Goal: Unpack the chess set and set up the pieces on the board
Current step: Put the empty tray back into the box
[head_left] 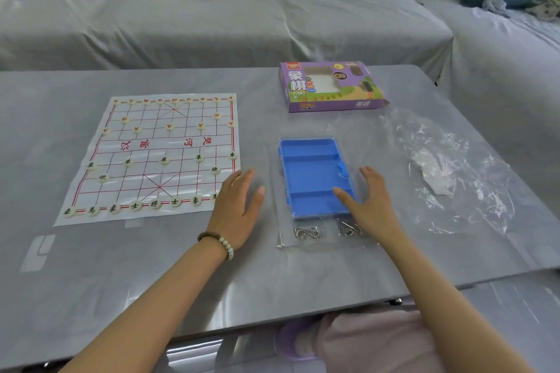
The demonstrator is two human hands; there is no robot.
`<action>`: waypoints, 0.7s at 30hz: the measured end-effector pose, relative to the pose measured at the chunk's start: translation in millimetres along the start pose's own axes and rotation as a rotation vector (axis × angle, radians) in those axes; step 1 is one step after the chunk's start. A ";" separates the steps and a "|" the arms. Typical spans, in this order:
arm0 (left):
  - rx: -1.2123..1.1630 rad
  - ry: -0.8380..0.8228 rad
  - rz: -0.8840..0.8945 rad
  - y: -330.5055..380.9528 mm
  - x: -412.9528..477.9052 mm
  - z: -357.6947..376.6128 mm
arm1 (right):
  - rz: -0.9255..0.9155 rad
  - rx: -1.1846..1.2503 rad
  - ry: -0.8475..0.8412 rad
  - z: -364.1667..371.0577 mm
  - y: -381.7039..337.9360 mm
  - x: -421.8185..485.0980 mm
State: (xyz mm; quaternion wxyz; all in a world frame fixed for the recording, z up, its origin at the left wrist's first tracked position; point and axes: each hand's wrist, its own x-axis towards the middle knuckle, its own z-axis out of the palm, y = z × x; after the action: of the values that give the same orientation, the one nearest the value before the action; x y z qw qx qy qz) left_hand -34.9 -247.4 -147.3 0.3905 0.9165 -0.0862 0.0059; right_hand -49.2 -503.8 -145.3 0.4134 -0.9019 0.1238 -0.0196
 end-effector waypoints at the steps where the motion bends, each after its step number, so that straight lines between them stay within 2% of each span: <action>1: 0.039 -0.048 0.001 4.1 -1.5 3.2 | 0.065 -0.024 -0.008 -0.5 0.6 2.8; 4: 0.028 -0.153 -0.010 22.5 -3.6 20.6 | 0.105 0.041 -0.047 -2.6 1.0 5.0; 7: -0.147 -0.119 -0.081 35.5 3.3 36.0 | 0.129 0.218 -0.069 -4.8 -1.4 4.2; 12: -0.388 -0.084 -0.075 52.2 36.9 43.6 | 0.160 0.632 -0.125 -20.2 -9.1 15.9; 16: -0.424 -0.128 -0.044 81.5 80.6 46.0 | 0.195 0.749 -0.042 -48.5 -7.1 32.4; 21: -0.328 -0.239 0.005 116.8 151.5 63.1 | 0.238 0.770 0.182 -92.1 13.6 49.0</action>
State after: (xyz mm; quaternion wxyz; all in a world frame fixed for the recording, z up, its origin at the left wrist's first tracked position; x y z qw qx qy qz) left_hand 91.8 -395.3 -95.8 0.5215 0.8346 -0.1339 -0.1160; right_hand -17.3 -592.3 -98.3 0.7074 -0.6551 0.2472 -0.0963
